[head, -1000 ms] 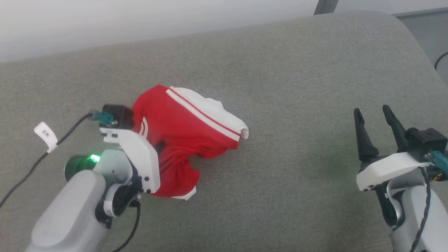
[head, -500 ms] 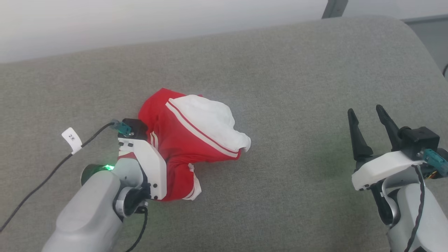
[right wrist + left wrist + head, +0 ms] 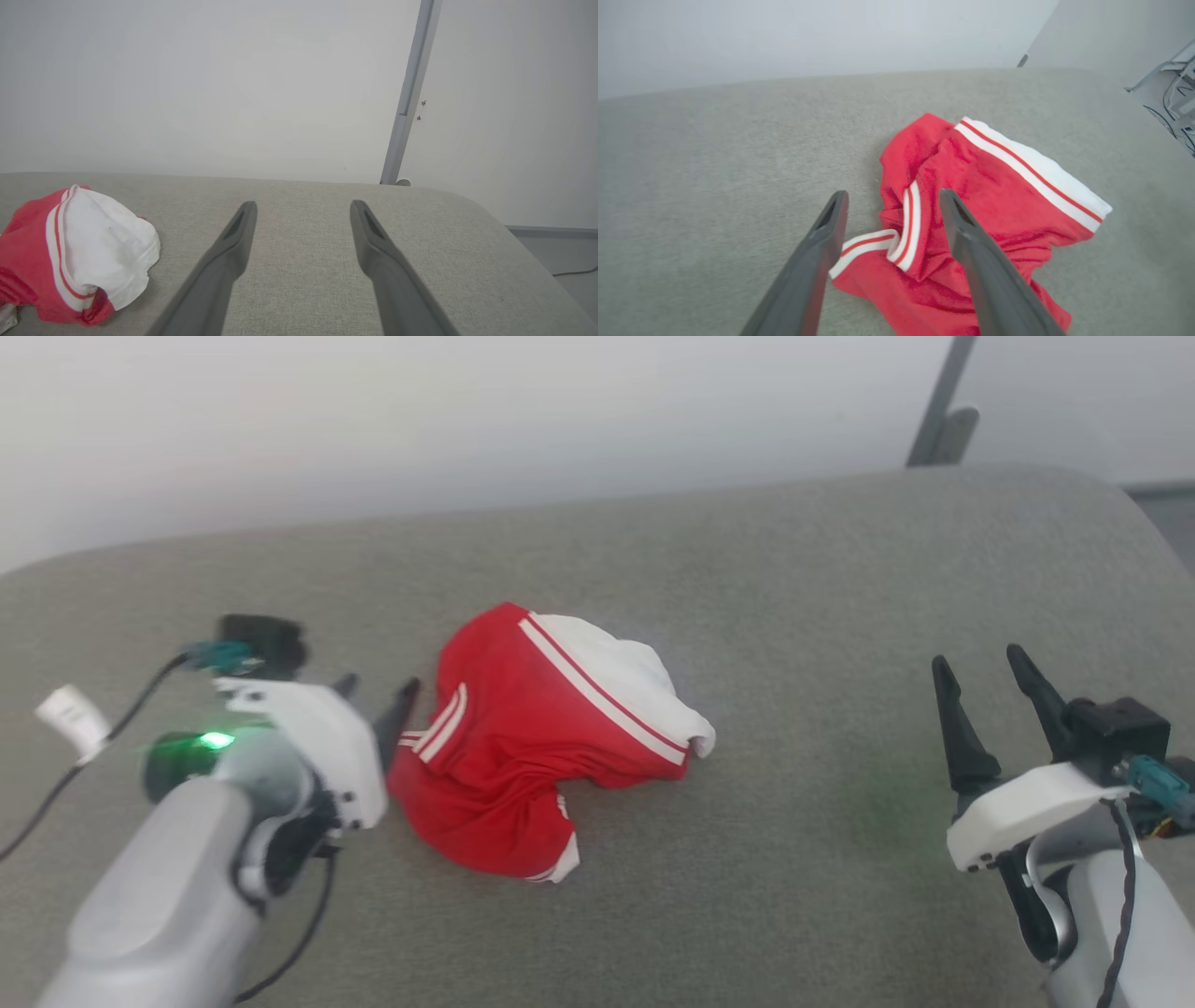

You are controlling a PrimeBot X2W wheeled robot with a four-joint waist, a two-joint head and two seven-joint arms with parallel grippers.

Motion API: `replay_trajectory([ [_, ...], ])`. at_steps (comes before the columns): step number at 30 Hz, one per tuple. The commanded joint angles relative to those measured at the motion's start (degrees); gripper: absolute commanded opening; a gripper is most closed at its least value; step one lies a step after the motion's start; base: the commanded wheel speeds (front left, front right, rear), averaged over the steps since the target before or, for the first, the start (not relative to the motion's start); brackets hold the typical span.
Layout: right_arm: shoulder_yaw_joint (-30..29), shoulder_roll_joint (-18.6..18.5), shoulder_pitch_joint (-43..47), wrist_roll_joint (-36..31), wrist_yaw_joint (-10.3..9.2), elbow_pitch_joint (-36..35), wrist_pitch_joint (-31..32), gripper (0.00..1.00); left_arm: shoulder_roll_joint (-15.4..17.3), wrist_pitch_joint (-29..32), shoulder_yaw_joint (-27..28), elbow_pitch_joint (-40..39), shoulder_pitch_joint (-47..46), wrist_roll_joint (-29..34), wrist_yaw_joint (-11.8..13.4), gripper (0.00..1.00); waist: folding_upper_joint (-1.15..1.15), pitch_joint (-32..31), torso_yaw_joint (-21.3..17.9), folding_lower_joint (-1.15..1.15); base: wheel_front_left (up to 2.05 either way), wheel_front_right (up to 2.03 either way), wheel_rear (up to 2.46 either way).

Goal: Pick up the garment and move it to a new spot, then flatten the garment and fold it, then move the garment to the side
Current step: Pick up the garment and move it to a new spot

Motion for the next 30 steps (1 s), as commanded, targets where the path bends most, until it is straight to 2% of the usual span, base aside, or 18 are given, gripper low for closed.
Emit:
replay_trajectory([
  [1,-0.01,-0.13,0.59,-0.03,0.02,-0.11,0.14,1.00,0.66,-1.36,0.50,-0.69,1.18,0.42,-0.37,1.00,0.00,-1.19,1.16,0.00,0.00,0.00,0.00],
  [7,-1.03,-0.37,2.56,0.25,0.02,0.13,-0.18,1.00,5.19,-11.26,4.89,-4.31,6.59,1.46,-0.33,1.00,0.00,-3.64,3.42,0.00,0.00,0.00,0.00],
  [13,-1.77,-0.34,3.95,0.31,0.02,-0.15,-0.25,1.00,8.82,-19.92,10.80,-5.94,14.11,-0.54,0.18,1.00,0.00,-4.68,4.59,0.00,0.00,0.00,0.00],
  [17,-2.31,-0.25,4.58,0.05,0.02,-0.30,-0.25,1.00,10.05,-24.72,14.65,-6.42,19.43,-2.73,0.49,1.00,0.00,-5.16,4.97,0.00,0.00,0.00,0.00],
  [22,-2.98,0.09,5.31,-0.39,0.01,-0.69,-0.12,1.00,10.83,-27.84,17.65,-7.08,24.63,-4.01,0.61,1.00,0.00,-5.54,5.35,0.00,0.00,0.00,0.00],
  [30,-3.00,0.19,6.02,-0.41,0.02,-1.11,0.40,1.00,11.11,-28.46,18.11,-8.84,26.50,-4.00,1.07,1.00,0.00,-5.82,5.91,0.00,0.00,0.00,0.00],
])
